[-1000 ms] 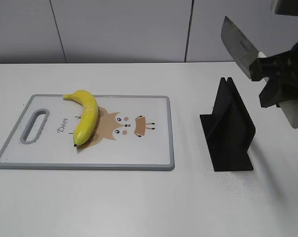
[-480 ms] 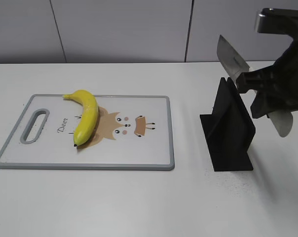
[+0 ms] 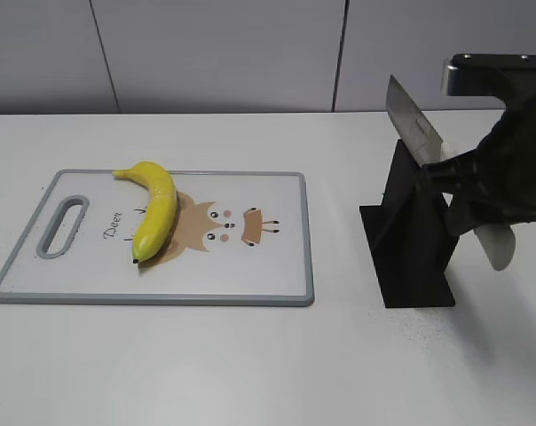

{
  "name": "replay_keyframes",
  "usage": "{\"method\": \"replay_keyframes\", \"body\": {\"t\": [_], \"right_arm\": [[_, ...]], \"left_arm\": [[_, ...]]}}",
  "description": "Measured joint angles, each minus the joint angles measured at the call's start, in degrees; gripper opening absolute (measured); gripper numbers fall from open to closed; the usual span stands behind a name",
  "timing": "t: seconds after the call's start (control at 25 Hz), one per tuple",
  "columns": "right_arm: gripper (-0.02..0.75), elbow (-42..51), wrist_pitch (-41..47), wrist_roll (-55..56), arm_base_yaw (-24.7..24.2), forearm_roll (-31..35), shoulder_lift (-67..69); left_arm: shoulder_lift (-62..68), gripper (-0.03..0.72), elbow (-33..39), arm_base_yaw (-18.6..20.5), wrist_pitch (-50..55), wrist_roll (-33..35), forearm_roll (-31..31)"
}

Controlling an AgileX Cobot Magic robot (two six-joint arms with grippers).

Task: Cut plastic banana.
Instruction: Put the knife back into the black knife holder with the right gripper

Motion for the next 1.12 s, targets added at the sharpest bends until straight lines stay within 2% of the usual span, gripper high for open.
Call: {"method": "replay_keyframes", "body": {"t": [0.24, 1.12], "right_arm": [[0.180, 3.04, -2.63, 0.57, 0.06, -0.29, 0.16], [0.180, 3.37, -2.89, 5.95, 0.06, 0.20, 0.52]], "left_arm": [[0.00, 0.579, 0.05, 0.00, 0.00, 0.00, 0.00], [0.00, 0.579, 0.10, 0.00, 0.00, 0.00, 0.06]]}}
